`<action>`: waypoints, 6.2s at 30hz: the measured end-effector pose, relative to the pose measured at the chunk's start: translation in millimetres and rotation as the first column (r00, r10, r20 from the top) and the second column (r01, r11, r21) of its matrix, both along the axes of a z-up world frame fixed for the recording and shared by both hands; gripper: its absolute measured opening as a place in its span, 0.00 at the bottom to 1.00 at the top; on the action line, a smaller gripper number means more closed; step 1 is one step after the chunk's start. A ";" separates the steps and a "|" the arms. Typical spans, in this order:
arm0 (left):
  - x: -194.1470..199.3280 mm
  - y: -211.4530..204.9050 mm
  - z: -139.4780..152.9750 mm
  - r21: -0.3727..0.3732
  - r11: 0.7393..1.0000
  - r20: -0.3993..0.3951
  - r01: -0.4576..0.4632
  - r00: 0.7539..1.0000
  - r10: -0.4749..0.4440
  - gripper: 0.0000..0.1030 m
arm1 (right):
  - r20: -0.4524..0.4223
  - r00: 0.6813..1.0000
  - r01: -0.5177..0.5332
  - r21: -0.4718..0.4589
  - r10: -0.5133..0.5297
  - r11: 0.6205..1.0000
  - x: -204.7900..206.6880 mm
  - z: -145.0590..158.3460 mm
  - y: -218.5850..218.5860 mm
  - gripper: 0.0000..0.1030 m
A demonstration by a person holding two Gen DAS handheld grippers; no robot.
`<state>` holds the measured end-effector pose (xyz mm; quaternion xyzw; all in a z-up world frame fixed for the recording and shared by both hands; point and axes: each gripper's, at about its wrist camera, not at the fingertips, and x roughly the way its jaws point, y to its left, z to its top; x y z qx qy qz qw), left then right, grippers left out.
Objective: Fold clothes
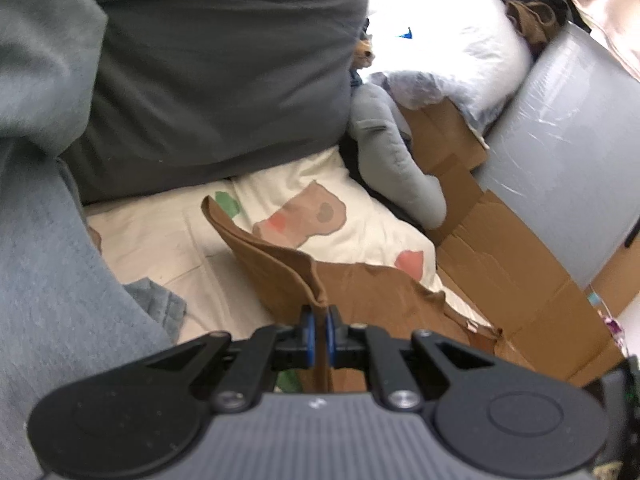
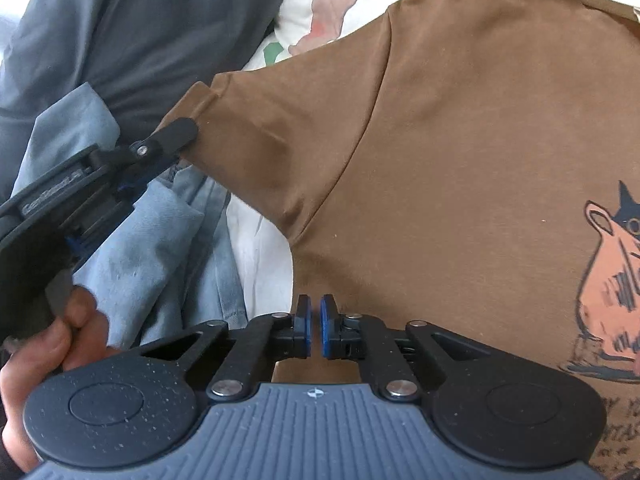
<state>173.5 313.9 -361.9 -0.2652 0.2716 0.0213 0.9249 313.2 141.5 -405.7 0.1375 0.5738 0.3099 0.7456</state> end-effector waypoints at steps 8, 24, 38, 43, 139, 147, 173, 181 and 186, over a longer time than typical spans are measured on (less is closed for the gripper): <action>-1.3 -2.6 7.3 0.022 0.998 -0.012 0.059 0.998 -0.059 0.06 | -0.074 0.993 0.096 0.068 -0.091 0.993 18.8 -17.5 1.8 0.02; -7.2 -20.5 2.8 -0.023 0.982 0.000 0.186 0.982 -0.187 0.05 | -0.105 0.992 0.079 0.049 -0.074 0.996 35.7 -37.8 16.1 0.03; -6.2 -50.2 -9.4 -0.109 0.948 -0.011 0.300 0.953 -0.302 0.09 | -0.014 0.999 0.051 0.081 -0.050 0.995 25.6 -44.0 12.9 0.04; -19.1 -41.3 -0.8 -0.132 0.947 0.010 0.292 0.956 -0.294 0.26 | -0.009 0.999 0.042 0.081 -0.041 0.996 27.9 -42.6 13.6 0.04; 70.5 -30.8 -7.8 0.112 0.977 -0.270 0.184 0.951 -0.148 0.04 | 0.193 0.978 0.079 0.006 -0.079 0.997 25.6 34.1 -73.2 0.30; 87.4 -48.3 17.7 0.046 0.975 -0.245 0.219 0.948 -0.202 0.04 | 0.262 0.963 0.042 0.099 -0.067 0.994 30.6 45.4 -59.4 0.47; 153.9 -66.2 42.5 0.075 0.959 -0.285 0.275 0.927 -0.243 0.43 | 0.312 0.941 0.110 0.084 -0.131 0.990 82.0 44.7 -64.0 0.01; 196.8 -44.4 22.5 0.139 0.966 -0.334 0.218 0.929 -0.161 0.50 | 0.257 0.943 0.197 0.075 -0.210 0.978 88.7 38.0 -86.0 0.01; 230.0 -43.1 6.0 0.149 0.958 -0.377 0.244 0.910 -0.173 0.50 | 0.219 0.944 0.238 0.067 -0.247 0.969 94.6 29.5 -97.6 0.01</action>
